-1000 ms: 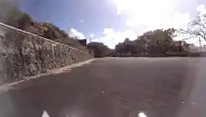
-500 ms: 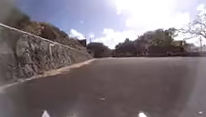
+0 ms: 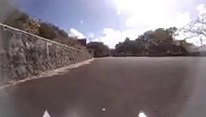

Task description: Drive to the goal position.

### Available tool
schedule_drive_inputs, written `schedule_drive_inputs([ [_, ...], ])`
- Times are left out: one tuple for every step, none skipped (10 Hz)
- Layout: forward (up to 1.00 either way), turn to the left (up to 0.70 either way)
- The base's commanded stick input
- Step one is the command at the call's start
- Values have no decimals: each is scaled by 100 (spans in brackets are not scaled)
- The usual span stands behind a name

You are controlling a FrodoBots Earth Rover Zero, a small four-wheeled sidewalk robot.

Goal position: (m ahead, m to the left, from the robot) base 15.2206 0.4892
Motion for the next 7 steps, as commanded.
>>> schedule_drive_inputs([
  [50, 0],
  [50, 0],
  [50, 0],
  [50, 0],
  [50, 0],
  [50, 0],
  [50, 0],
])
